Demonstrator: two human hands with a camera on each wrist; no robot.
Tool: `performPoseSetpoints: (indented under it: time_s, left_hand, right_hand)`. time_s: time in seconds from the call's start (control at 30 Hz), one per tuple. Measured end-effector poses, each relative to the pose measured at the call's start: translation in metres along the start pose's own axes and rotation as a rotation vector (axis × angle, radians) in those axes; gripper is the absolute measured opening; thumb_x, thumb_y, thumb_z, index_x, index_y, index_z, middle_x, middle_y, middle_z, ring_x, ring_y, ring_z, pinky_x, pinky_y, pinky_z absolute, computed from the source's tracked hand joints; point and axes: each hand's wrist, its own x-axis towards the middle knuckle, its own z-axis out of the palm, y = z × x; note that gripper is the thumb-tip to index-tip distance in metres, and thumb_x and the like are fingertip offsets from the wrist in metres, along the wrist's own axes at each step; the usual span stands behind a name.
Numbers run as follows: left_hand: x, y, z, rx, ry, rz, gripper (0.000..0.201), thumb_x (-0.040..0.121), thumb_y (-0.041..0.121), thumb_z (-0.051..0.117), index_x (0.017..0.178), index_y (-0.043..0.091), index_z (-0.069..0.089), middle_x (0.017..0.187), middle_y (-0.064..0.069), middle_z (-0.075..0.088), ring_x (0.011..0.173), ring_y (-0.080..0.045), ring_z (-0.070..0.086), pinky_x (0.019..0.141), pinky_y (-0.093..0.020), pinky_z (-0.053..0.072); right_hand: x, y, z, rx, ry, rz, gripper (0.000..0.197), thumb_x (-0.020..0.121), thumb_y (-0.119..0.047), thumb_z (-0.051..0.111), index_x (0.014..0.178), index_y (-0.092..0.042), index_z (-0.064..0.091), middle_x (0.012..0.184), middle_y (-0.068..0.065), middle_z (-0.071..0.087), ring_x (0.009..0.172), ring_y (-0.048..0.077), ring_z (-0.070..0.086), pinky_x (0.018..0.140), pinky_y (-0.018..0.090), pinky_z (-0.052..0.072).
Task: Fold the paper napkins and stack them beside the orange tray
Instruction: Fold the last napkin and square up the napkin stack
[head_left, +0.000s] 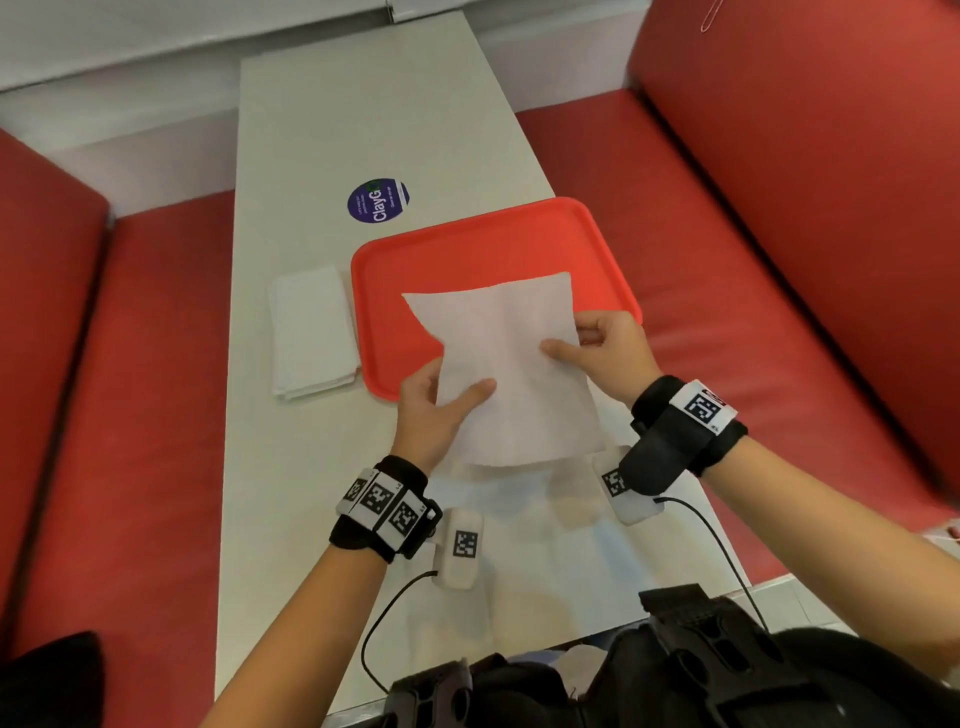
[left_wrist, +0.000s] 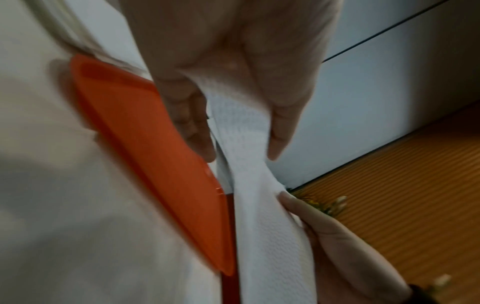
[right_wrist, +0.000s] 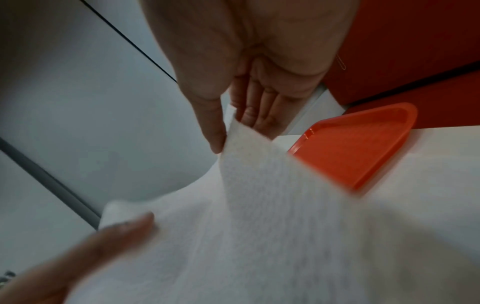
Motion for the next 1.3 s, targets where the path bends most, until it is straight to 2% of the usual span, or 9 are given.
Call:
performPoseSetpoints:
  time_s: [0.1,0.27,0.4,0.5,0.77,0.93,1.07,1.2,1.3]
  left_hand:
    - [-0.008,0.014,0.003,-0.068,-0.184,0.031,0.032,0.076,0.01,0.08,0.106,0.016,0.071,0.108,-0.003,0.074,0.102,-0.022,0.069,0.084,-0.034,0.056]
    - [-0.012,0.018,0.001,-0.312,-0.236,-0.073,0.054,0.067,0.063,0.075,0.097,0.018,0.074,0.109,-0.003,0.072,0.1,-0.022,0.068,0.081,-0.04,0.056]
    - [-0.011,0.011,-0.008,-0.196,-0.12,-0.053,0.02,0.088,0.014,0.069,0.105,0.005,0.071,0.111,-0.006,0.071,0.104,-0.023,0.066,0.086,-0.043,0.053]
    - [-0.005,0.011,-0.028,-0.054,-0.004,0.012,0.03,0.08,-0.01,0.07,0.107,0.003,0.069,0.113,-0.007,0.07,0.102,-0.017,0.068,0.085,-0.033,0.055]
    - [0.072,0.033,-0.148,0.234,0.326,0.106,0.034,0.08,0.001,0.074,0.113,0.005,0.068,0.109,-0.004,0.063,0.089,0.012,0.061,0.073,-0.012,0.05]
    - [0.122,0.009,-0.2,0.298,0.458,-0.012,0.038,0.074,0.015,0.079,0.106,0.034,0.07,0.12,-0.007,0.064,0.115,-0.015,0.058,0.092,-0.035,0.051]
    - [0.148,-0.01,-0.208,0.294,0.499,-0.083,0.045,0.079,0.012,0.076,0.12,0.026,0.063,0.11,-0.009,0.063,0.095,-0.014,0.064,0.072,-0.02,0.05]
    - [0.166,-0.023,-0.213,0.281,0.558,-0.239,0.039,0.092,0.021,0.062,0.131,0.025,0.056,0.092,-0.003,0.062,0.075,-0.016,0.059,0.064,-0.025,0.048]
    - [0.165,-0.025,-0.219,0.124,0.587,-0.298,0.04,0.094,0.005,0.051,0.131,0.021,0.056,0.101,-0.007,0.067,0.078,-0.02,0.064,0.066,-0.029,0.055]
  right_hand:
    - [-0.005,-0.014,0.006,0.101,-0.054,-0.054,0.015,0.083,-0.011,0.075,0.098,-0.008,0.073,0.095,0.007,0.076,0.085,0.02,0.073,0.078,0.037,0.06]
    - [-0.013,-0.022,0.014,0.233,-0.079,-0.071,0.015,0.084,-0.006,0.073,0.099,-0.005,0.07,0.095,0.009,0.075,0.083,0.018,0.072,0.073,0.031,0.059]
    - [-0.015,-0.02,0.023,0.239,-0.116,-0.068,0.017,0.087,-0.006,0.069,0.103,0.0,0.068,0.095,0.021,0.073,0.082,0.026,0.071,0.073,0.037,0.059]
    - [-0.015,-0.022,0.033,0.246,-0.124,-0.023,0.019,0.09,-0.01,0.066,0.102,0.004,0.064,0.081,0.024,0.07,0.066,0.023,0.067,0.062,0.033,0.056]
    - [-0.008,-0.017,0.035,0.235,-0.124,0.061,0.023,0.096,-0.017,0.058,0.109,0.002,0.062,0.08,0.018,0.071,0.064,0.025,0.068,0.055,0.028,0.055]
    - [-0.004,-0.012,0.031,0.193,-0.082,0.089,0.024,0.097,-0.02,0.057,0.108,0.0,0.063,0.083,0.019,0.071,0.067,0.026,0.068,0.054,0.027,0.055]
    - [-0.001,-0.006,0.029,0.164,-0.062,0.124,0.021,0.098,-0.021,0.056,0.105,-0.004,0.065,0.083,0.016,0.072,0.067,0.025,0.067,0.054,0.027,0.055]
    - [0.001,-0.003,0.028,0.148,-0.052,0.14,0.023,0.098,-0.022,0.056,0.105,-0.002,0.064,0.082,0.016,0.072,0.065,0.023,0.067,0.053,0.027,0.054]
    - [0.002,-0.003,0.025,0.145,-0.034,0.14,0.022,0.098,-0.022,0.055,0.103,-0.003,0.065,0.082,0.015,0.071,0.064,0.021,0.067,0.053,0.027,0.054]
